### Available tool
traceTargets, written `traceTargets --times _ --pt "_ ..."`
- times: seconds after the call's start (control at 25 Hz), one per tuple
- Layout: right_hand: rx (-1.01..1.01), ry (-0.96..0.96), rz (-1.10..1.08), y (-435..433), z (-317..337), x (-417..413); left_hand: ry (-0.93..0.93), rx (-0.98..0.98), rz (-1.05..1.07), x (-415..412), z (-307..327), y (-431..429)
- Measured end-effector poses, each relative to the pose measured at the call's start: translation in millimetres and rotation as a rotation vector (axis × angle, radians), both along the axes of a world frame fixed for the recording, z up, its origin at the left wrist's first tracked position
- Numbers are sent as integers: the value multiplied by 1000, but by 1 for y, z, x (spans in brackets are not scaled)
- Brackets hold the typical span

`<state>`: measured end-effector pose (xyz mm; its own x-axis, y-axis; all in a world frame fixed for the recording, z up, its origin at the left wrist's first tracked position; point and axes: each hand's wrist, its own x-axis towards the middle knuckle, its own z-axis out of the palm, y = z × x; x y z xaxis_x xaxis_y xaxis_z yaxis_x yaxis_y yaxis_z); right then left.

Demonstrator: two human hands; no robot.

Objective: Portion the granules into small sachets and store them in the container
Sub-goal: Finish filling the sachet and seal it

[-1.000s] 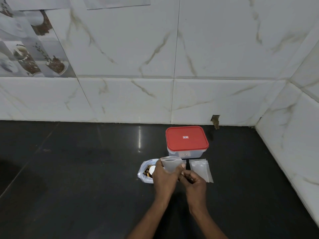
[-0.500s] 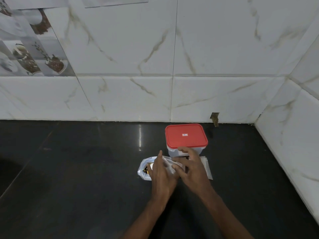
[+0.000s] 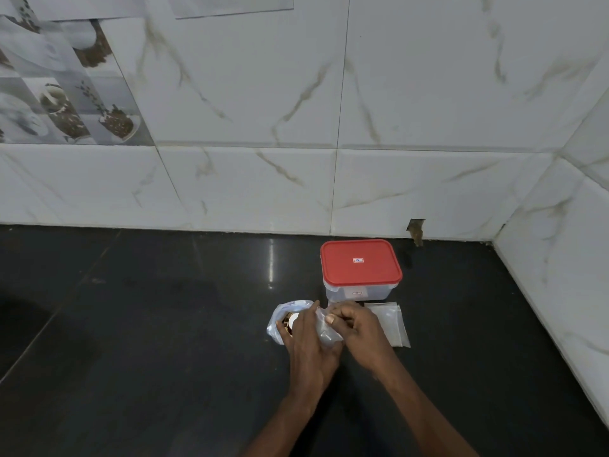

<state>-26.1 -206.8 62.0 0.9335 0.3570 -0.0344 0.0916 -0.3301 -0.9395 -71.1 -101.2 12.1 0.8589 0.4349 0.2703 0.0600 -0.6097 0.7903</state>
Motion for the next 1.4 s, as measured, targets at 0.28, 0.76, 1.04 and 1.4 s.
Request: traceTargets --times 0.28,0.76,1.04,1.4 --pt "-114 13 28 14 -1 5 -4 -174 -47 -7 2 20" --pt "-71 39 67 45 24 8 -60 -361 -67 -24 9 70" --pt "-602 -77 -29 34 -22 18 -74 -468 93 -42 -8 89" --pt "-656 -138 -171 49 -43 -6 -19 -623 199 -46 -26 76"
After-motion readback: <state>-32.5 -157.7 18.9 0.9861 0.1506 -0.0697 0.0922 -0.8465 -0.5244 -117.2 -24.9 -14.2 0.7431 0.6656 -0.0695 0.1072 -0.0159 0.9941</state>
